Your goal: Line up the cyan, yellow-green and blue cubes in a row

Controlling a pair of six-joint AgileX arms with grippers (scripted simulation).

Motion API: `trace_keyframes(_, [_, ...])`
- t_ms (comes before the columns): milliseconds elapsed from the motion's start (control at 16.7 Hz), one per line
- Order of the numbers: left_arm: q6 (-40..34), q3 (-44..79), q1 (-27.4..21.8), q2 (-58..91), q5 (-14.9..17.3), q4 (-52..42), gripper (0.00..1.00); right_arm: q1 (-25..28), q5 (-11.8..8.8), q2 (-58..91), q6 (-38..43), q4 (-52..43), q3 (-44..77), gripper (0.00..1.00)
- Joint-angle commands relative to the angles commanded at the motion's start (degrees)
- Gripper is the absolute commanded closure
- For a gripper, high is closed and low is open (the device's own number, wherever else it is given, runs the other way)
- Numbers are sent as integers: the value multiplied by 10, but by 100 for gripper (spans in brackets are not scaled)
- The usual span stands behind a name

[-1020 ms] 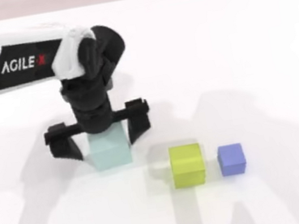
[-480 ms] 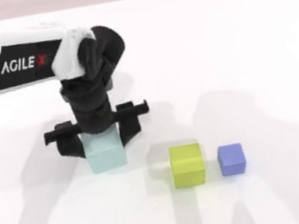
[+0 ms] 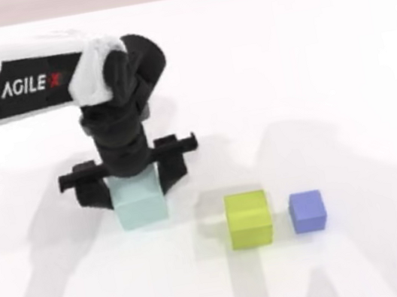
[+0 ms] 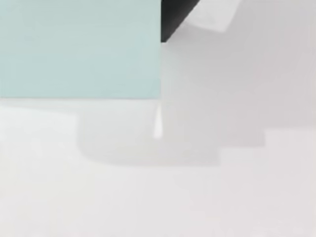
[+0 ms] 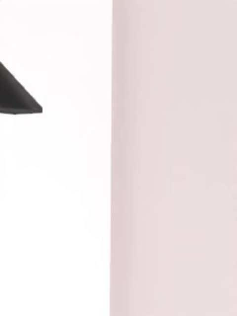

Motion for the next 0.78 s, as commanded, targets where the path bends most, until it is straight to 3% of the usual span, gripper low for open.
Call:
trace_keyframes(300, [0, 10, 3, -9, -3, -14, 100, 0, 0, 0, 0, 0, 0, 0])
trace_keyframes(780, [1, 91, 12, -57, -3, -144, 100, 0, 0, 0, 0, 0, 0, 0])
